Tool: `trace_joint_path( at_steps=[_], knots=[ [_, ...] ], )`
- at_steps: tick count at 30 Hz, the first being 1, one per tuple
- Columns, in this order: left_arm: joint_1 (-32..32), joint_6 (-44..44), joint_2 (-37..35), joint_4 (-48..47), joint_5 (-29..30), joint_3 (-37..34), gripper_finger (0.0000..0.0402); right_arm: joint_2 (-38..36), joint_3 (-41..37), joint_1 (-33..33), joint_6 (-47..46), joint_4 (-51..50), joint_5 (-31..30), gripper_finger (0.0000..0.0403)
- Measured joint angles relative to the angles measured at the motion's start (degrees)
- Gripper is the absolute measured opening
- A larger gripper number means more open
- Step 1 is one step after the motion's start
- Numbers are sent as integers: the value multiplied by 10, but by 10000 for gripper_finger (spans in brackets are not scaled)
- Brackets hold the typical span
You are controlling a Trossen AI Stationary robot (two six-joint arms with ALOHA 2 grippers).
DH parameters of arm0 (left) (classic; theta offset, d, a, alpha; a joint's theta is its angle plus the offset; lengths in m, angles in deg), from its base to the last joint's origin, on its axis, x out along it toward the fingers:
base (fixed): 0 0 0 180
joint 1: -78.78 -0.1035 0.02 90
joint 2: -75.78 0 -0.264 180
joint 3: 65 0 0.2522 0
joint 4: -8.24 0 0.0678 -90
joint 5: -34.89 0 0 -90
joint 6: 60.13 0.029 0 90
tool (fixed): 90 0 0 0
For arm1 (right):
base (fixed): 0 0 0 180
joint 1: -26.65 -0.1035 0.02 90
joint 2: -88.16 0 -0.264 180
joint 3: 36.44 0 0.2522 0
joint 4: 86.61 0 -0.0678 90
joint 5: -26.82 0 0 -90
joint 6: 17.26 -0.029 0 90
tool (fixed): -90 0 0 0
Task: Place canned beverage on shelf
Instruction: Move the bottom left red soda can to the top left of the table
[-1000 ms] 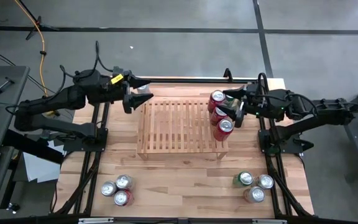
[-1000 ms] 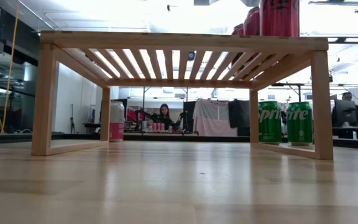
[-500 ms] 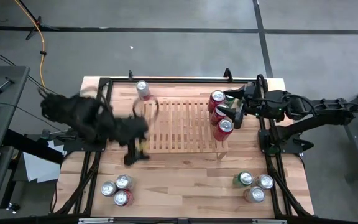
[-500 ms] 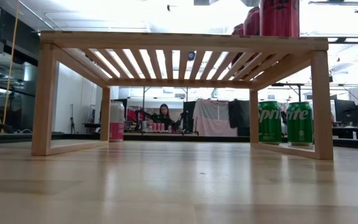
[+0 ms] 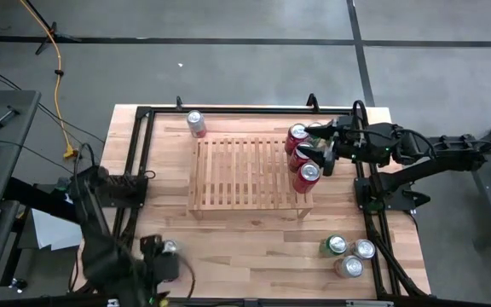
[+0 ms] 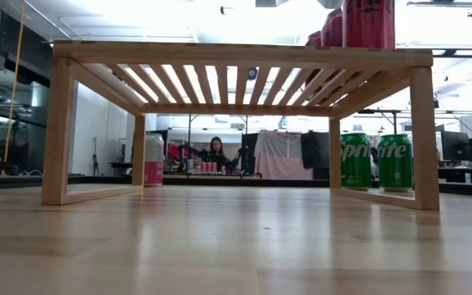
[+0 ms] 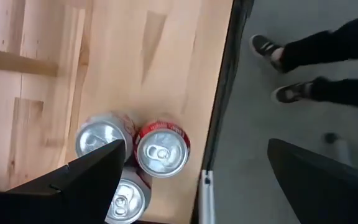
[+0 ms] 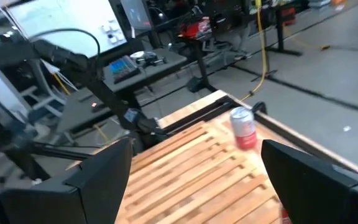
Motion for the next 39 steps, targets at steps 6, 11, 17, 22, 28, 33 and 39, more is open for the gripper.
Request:
trace_joint_path(
  at_steps=[6, 11, 17, 22, 28, 33, 39],
  knots=[
    [39, -2, 12, 47, 11, -100, 383, 0, 0, 0, -68, -6, 4, 343],
    [41, -2, 11, 58, 11, -153, 382, 0, 0, 0, -71, -15, 11, 343],
    [40, -3, 10, 82, 2, -156, 382, 0, 0, 0, -69, -16, 12, 343],
    [36, -10, 10, 79, 1, -156, 382, 0, 0, 0, -65, -28, 12, 343],
    [28, 9, 11, 103, 0, -161, 382, 0, 0, 0, -62, -59, 12, 343],
    [26, 15, 13, 112, -49, -207, 382, 0, 0, 0, -50, -64, 17, 343],
    [25, 8, 12, 121, -51, -235, 382, 0, 0, 0, -49, -64, 18, 343]
  ],
)
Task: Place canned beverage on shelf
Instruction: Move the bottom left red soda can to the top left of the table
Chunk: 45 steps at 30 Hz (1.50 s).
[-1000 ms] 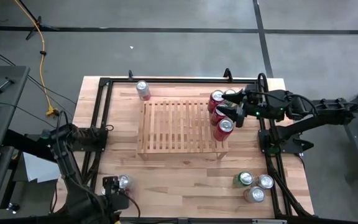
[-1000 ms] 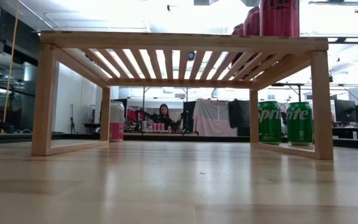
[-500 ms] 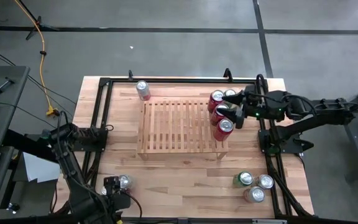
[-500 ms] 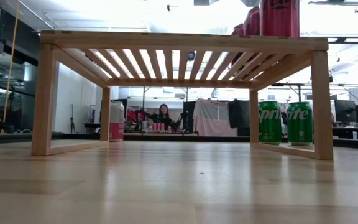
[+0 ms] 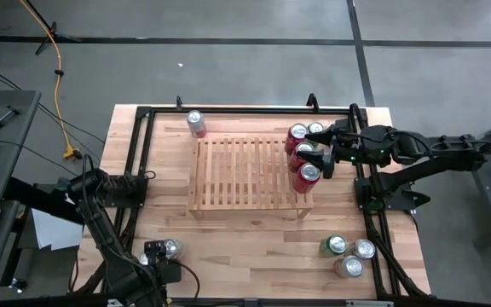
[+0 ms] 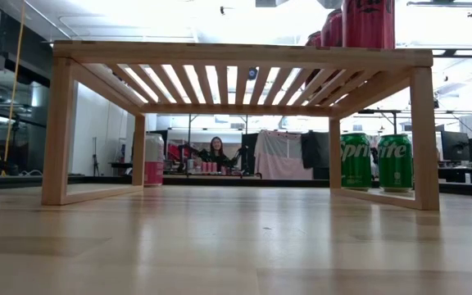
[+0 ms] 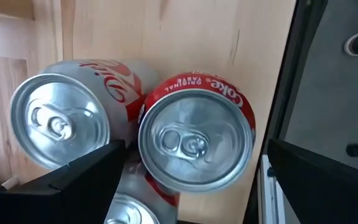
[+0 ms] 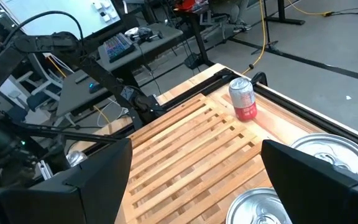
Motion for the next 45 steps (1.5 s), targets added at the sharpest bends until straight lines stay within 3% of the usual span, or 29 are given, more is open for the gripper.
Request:
trace_joint_path(
  at_steps=[6, 15, 18, 21, 26, 32, 35, 38, 42, 45],
  knots=[
    [0, 9, 0, 37, 18, -22, 382, 0, 0, 0, 0, 0, 0, 343],
    [-15, -5, 0, 68, -18, -70, 375, 0, 0, 0, 0, 0, 1, 343],
    [-23, -5, 0, 72, -18, -69, 346, 0, 0, 0, 0, 0, 1, 343],
    [-28, -5, -2, 71, -27, -69, 289, 0, 0, 0, 0, 0, 1, 343],
    [-35, 0, -20, 68, -35, -39, 282, 0, 0, 0, 0, 1, 1, 343],
    [-46, 7, -80, 67, -38, 53, 282, 0, 0, 0, -4, 31, 18, 343],
    [-58, 16, -114, 58, 8, 113, 282, 0, 0, 0, -2, 62, 31, 343],
    [-81, 43, -142, 33, 105, 162, 282, 0, 0, 0, -2, 99, 48, 343],
    [-121, 136, -178, 26, 228, 190, 282, 0, 0, 0, -6, 139, 93, 343],
    [-160, 223, -198, 29, 273, 191, 282, 1, 0, 0, -42, 177, 134, 343]
  ],
)
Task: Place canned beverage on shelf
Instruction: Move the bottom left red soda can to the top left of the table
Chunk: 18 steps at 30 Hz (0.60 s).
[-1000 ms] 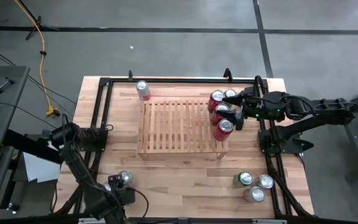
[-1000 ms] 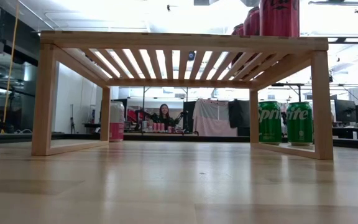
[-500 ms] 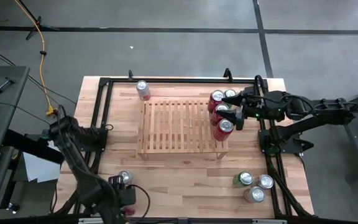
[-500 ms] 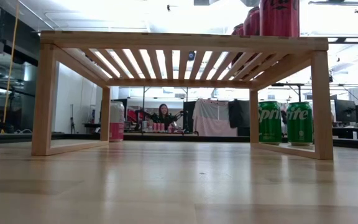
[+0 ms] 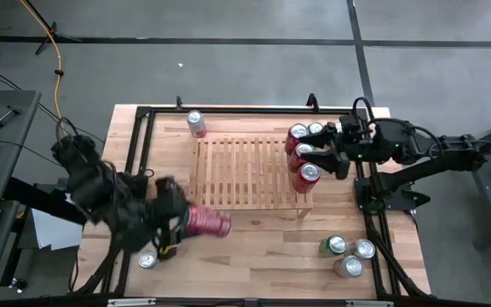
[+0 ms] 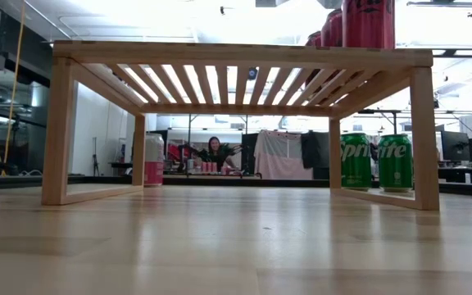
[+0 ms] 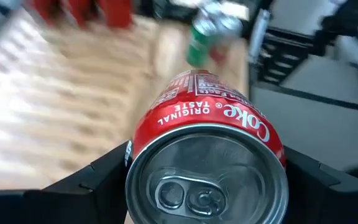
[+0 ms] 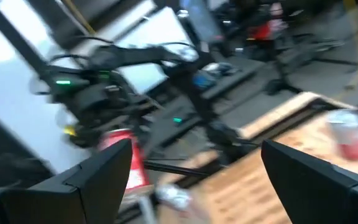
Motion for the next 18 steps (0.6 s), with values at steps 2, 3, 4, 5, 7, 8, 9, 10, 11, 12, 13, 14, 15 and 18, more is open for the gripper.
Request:
trace_joint_path(
  at_steps=[2, 3, 4, 5, 7, 8, 9, 10, 11, 12, 13, 14, 15, 18],
  knots=[
    [-33, 66, -6, 1, 8, 0, 282, 3, 0, 0, -14, 23, 19, 343],
    [-51, 103, -8, 1, 9, 0, 282, 7, 0, 0, -14, 32, 25, 343],
    [-71, 139, -8, 1, 9, 0, 282, 10, 0, 0, -12, 47, 31, 343],
    [-92, 178, -8, 4, 10, 0, 282, 14, 0, 0, -5, 54, 33, 343],
    [-141, 255, -3, 19, 12, 0, 282, 28, 0, 0, 9, 65, 33, 343],
    [-166, 288, 1, 37, 13, 0, 282, 37, 0, 0, 10, 72, 34, 343],
    [-187, 319, 4, 56, 8, -1, 282, 47, 0, 0, 12, 73, 38, 343],
    [-211, 346, 7, 75, -4, -1, 282, 56, 0, 0, 16, 74, 46, 343],
    [-233, 372, 8, 96, -20, -1, 282, 65, 1, 2, 27, 75, 53, 343],
    [-252, 396, 7, 120, -44, -1, 282, 74, 6, 4, 42, 67, 57, 343],
    [-271, 413, 7, 145, -71, -1, 282, 85, 16, 5, 62, 58, 59, 343],
    [-289, 425, 7, 169, -99, -1, 282, 95, 29, 5, 85, 45, 61, 343],
    [-305, 432, 6, 185, -124, -1, 282, 104, 47, 5, 117, 25, 62, 343],
    [-356, 433, 6, 191, -173, -1, 282, 134, 125, 10, 228, -72, 57, 343]
  ],
)
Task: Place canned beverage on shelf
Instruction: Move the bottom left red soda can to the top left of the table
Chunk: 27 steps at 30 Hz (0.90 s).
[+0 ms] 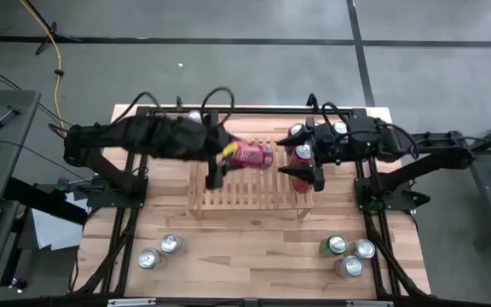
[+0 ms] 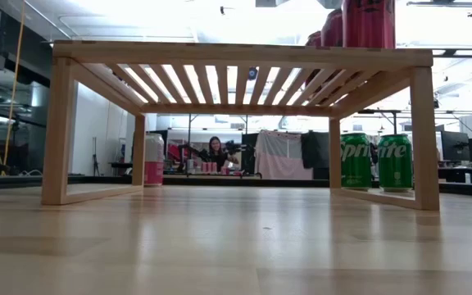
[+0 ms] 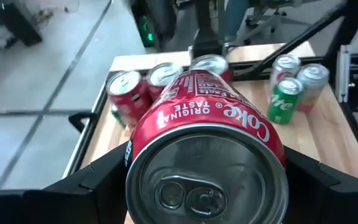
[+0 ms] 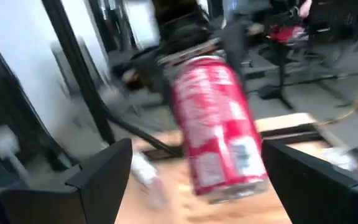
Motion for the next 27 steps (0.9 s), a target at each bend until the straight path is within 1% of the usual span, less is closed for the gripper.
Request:
trace_joint_path(
  at_steps=[1, 3, 5, 6, 9, 13, 18, 21, 24, 25, 27],
  knots=[
    [-17, -3, 0, -4, -10, 0, 282, 12, 30, 1, 32, -39, -12, 343],
    [-47, -16, 3, -8, -26, 0, 282, 39, 94, 7, 79, -118, -57, 343],
    [-70, -38, 7, -6, -31, 0, 282, 69, 150, 17, 111, -184, -103, 343],
    [-78, -47, 9, -9, -35, 0, 282, 85, 175, 24, 124, -211, -111, 343],
    [-96, -63, 20, 0, -42, 0, 282, 134, 236, 50, 162, -284, -100, 343],
    [-111, -65, 37, 0, -43, 0, 282, 197, 295, 77, 192, -347, -96, 343],
    [-119, -64, 42, -9, -39, 0, 282, 257, 337, 90, 195, -381, -96, 343],
    [-120, -37, 40, -16, -41, 0, 282, 285, 352, 90, 185, -373, -98, 343],
    [-114, 36, 32, -33, -50, 0, 282, 309, 364, 90, 173, -365, -93, 343],
    [-112, 70, 27, -44, -54, 0, 282, 316, 368, 90, 171, -366, -85, 343],
    [-103, 138, 19, -78, -65, 0, 282, 324, 376, 90, 169, -369, -46, 343]
  ],
)
